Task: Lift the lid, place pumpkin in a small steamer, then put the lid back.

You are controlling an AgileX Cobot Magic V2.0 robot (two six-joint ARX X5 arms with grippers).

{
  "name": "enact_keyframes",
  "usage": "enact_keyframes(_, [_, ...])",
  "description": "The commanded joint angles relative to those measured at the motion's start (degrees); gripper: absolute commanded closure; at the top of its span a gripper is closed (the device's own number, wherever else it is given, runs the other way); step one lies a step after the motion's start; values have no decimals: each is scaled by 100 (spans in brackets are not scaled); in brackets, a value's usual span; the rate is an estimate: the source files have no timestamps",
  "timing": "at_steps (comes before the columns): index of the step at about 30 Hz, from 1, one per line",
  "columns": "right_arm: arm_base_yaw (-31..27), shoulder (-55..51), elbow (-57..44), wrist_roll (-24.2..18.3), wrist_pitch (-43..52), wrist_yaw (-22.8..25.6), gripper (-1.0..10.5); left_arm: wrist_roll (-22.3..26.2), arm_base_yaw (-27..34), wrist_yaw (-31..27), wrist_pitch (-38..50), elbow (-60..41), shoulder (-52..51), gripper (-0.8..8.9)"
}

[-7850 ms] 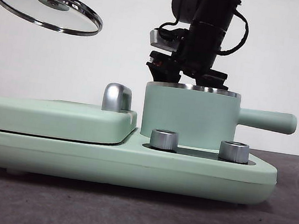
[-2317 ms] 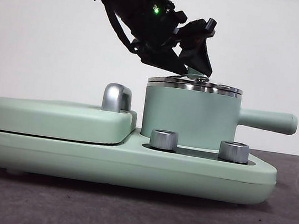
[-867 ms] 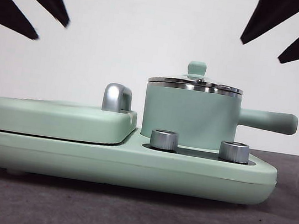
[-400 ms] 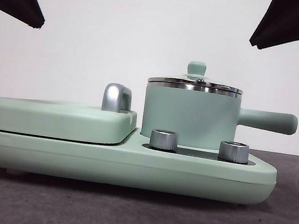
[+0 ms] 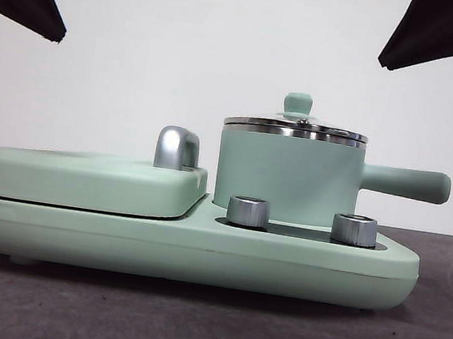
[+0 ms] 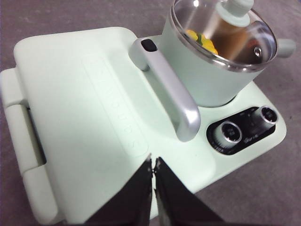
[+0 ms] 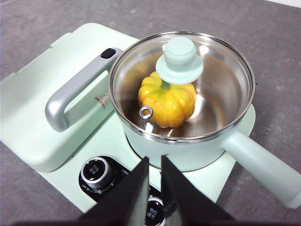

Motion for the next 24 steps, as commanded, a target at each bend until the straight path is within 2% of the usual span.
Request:
enact_keyframes(1, [52,20,50,-28,72,2,911,514,216,-61,-59,-31,-146,807])
enact_keyframes(8, [52,20,50,-28,72,2,911,28,1255,-66,42,-850,-1163,807])
enact_keyframes(16, [52,20,50,-28,72,2,911,463,2072,-70,417,-1976,-2796,807])
enact_keyframes(24, [52,20,50,-26,72,2,911,767,2483,-70,1012,-3091,-3866,807])
